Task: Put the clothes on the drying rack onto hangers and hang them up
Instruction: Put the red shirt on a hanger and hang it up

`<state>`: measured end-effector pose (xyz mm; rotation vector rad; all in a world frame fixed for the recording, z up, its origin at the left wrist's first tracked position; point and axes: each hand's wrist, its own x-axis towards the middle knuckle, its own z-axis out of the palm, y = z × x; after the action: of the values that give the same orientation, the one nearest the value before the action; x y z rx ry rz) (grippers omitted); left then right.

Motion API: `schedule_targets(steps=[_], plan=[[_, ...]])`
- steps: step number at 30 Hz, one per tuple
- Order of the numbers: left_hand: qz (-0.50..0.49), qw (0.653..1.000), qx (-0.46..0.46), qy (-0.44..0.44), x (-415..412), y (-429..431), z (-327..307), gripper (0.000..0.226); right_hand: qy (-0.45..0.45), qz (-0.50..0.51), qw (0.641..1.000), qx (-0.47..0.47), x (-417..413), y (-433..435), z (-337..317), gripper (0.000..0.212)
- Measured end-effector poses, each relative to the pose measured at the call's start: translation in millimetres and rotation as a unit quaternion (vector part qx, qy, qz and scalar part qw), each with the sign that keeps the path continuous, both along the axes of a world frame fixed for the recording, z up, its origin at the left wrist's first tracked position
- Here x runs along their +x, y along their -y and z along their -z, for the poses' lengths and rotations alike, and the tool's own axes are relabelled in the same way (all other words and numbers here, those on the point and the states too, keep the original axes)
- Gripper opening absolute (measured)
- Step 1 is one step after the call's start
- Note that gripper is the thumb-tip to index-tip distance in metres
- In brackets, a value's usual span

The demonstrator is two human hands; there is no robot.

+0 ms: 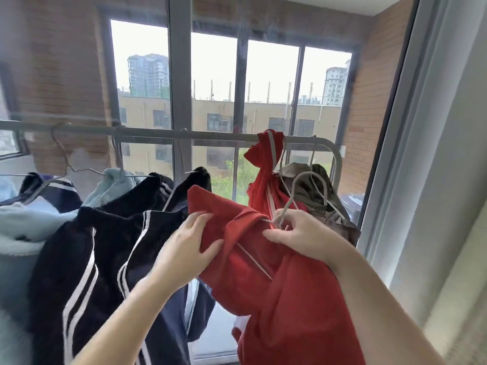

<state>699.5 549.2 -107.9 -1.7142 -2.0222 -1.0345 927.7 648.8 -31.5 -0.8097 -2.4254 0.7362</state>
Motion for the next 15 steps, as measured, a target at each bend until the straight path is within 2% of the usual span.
schedule_targets(steps=[2,4,6,8,11,13,15], plan=[[0.012,0.999,0.004,0.029,10,9,20,0.061,-0.065,0.025,0.997,-0.034,3,12,19,0.043],[-0.003,0.997,0.042,0.071,16,14,44,0.052,-0.103,0.066,0.992,-0.038,4,19,39,0.047],[-0.037,0.979,0.108,0.171,19,21,71,0.034,-0.145,0.121,0.981,-0.052,5,24,56,0.046],[-0.06,0.946,0.138,0.287,26,28,92,0.019,-0.181,0.157,0.967,-0.08,3,30,67,0.043],[-0.022,0.899,0.048,0.434,40,35,110,0.009,-0.224,0.184,0.951,-0.112,-1,36,75,0.041],[-0.01,0.85,0.008,0.526,46,35,114,0.015,-0.23,0.195,0.943,-0.141,-4,41,75,0.038],[-0.013,0.791,-0.021,0.611,45,33,118,0.026,-0.241,0.182,0.925,-0.23,-6,45,73,0.03]])
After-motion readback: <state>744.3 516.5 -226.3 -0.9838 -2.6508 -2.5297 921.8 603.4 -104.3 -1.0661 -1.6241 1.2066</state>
